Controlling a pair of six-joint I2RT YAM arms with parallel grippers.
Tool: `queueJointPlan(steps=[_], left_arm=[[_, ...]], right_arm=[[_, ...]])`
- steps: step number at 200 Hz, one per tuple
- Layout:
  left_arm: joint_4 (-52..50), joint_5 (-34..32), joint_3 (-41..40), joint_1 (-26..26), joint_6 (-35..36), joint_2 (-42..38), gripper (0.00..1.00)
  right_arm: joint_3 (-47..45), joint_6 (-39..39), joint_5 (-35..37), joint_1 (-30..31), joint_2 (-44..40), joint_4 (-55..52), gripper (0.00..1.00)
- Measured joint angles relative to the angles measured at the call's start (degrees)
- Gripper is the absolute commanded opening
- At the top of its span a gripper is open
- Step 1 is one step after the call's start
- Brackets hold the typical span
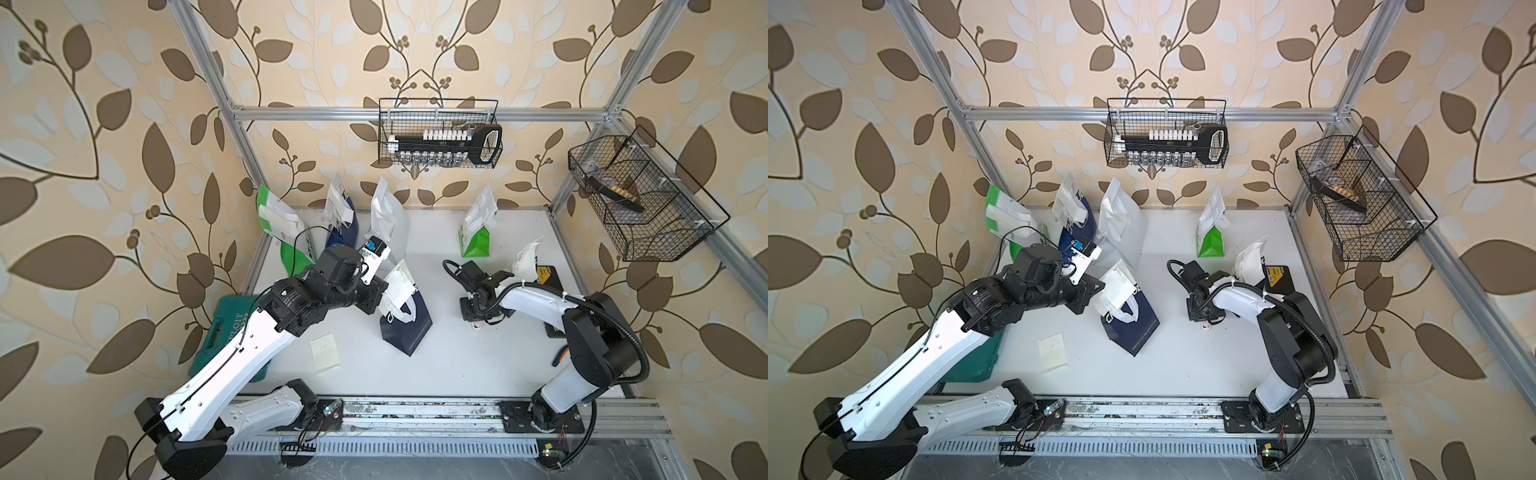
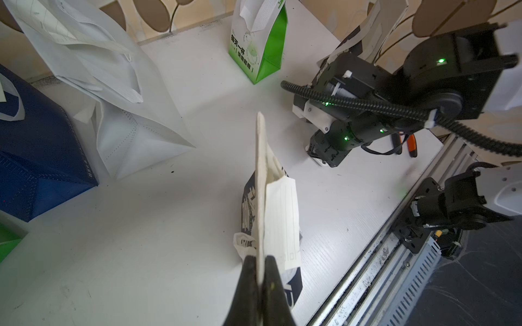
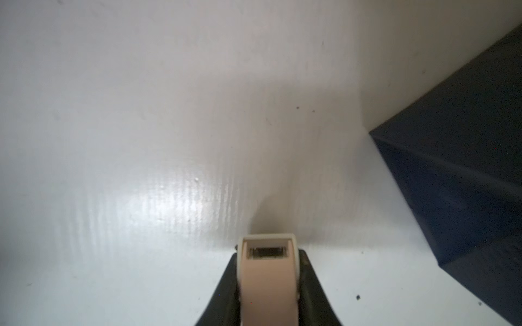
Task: Staple the receipts to the bags
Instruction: Pick up the stapler from the center of the board.
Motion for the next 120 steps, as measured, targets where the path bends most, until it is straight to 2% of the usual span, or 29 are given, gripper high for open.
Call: queueJointPlan(steps=[27,62,84,120], left_arm=[[1.0,0.0,-0.7,0.0,-1.6,0.0,0.0],[2.3,-0.2,-1.7,0.0,-4.8,-0.1,0.0],[3.3,-0.1,-1.8,0.0,-6.8,-0.2,0.0],[4.0,-1.2,-1.8,0.0,-9.9,-0.6,0.0]], right_arm=[[7.4,-0.1,1.3,6.0,-9.7,-0.3,0.0],[18.0,0.0,2.7,14.9,-20.7,6.9,0.0],[20.2,0.8,2.6,19.7,-22.6,14.1,0.0],[18.6,5.9,0.6,21.7,-20.5,25.1,0.0]])
